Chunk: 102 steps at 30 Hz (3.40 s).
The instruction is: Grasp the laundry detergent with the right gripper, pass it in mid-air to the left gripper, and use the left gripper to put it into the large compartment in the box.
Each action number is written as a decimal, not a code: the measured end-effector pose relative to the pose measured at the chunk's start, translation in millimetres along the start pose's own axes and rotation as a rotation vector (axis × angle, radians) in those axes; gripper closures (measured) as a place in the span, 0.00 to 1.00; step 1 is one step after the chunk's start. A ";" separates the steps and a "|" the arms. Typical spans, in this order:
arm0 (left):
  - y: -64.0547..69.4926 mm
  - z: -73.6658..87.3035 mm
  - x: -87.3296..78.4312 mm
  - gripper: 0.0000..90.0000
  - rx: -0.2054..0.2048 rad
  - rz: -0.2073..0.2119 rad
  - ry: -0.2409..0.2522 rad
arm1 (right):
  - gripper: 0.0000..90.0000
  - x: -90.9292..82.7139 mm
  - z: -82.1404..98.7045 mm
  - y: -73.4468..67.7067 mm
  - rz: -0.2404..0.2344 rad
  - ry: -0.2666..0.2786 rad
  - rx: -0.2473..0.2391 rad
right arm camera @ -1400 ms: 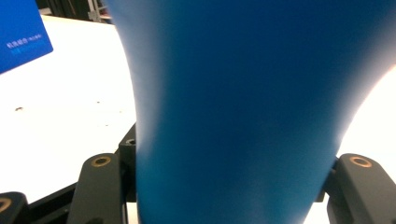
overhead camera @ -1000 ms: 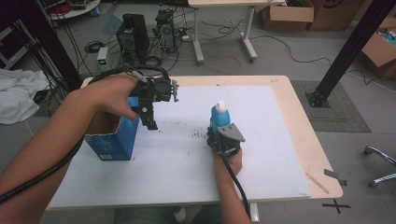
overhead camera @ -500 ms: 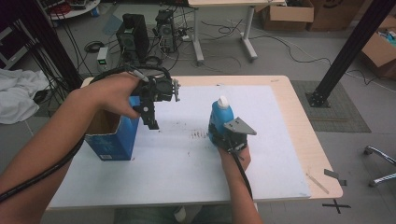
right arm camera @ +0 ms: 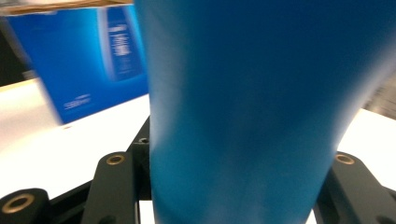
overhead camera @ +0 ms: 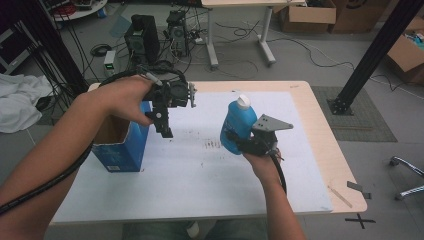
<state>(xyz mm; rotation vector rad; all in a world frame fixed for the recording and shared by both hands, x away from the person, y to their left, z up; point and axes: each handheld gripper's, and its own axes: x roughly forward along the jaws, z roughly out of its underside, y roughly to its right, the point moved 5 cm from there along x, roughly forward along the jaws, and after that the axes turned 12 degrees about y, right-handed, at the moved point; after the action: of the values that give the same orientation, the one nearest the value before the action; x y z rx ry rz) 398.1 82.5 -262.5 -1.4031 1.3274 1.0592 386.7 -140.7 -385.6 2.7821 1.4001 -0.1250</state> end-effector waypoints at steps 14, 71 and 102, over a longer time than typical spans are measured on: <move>10.5 -18.8 -3.5 0.00 0.031 0.021 -0.001 | 0.49 21.2 4.8 -29.9 -0.354 -0.090 -0.099; 33.5 -34.1 32.3 0.06 0.107 0.076 -0.052 | 0.50 84.9 5.6 -90.3 -0.658 -0.074 -0.135; 34.2 -34.3 34.0 0.30 0.108 0.036 -0.084 | 0.50 85.7 6.9 -89.4 -0.649 -0.076 -0.125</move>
<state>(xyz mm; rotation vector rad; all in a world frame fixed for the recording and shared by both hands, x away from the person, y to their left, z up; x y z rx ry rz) 365.8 41.0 -289.8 -1.2466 1.3327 1.0432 365.3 -19.2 -398.2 2.1002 2.1381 -0.1426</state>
